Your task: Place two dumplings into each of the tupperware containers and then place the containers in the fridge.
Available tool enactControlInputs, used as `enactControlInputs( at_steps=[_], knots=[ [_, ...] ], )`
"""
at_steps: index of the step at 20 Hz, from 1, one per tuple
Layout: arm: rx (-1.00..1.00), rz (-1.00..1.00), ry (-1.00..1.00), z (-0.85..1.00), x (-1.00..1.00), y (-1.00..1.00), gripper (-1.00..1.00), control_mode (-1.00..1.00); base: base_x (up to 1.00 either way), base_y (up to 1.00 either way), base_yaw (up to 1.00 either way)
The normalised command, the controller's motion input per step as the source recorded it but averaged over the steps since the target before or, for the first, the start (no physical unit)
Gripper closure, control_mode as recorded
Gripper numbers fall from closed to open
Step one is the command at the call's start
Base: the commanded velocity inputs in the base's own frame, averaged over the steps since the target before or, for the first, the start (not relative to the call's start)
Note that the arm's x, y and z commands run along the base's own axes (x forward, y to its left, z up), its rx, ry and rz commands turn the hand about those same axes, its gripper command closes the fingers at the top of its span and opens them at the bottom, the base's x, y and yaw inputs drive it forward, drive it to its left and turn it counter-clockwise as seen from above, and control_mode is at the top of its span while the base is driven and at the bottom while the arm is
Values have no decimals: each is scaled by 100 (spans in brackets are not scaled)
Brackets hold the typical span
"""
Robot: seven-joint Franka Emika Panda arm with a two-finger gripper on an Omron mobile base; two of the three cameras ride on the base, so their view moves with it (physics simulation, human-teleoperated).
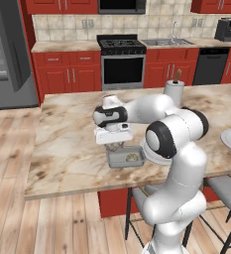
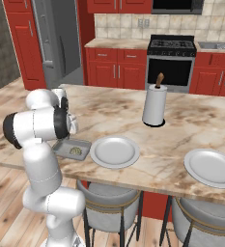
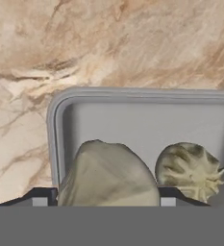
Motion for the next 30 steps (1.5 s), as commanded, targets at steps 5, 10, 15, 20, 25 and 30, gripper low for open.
enactControlInputs(
  at_steps=[5,10,15,20,25,30],
  knots=[
    [1,0,-7,-32,2,-2,100,-100,0,0,0],
    [0,0,-6,-21,0,-22,100,-100,0,0,0],
    [0,0,-3,-44,0,-4,100,-100,0,0,0],
    [2,0,0,-22,-5,0,100,-100,0,0,0],
    [0,0,-2,0,-45,-11,100,-100,0,0,0],
    [0,0,0,0,-48,-28,100,-100,0,0,0]
  ],
)
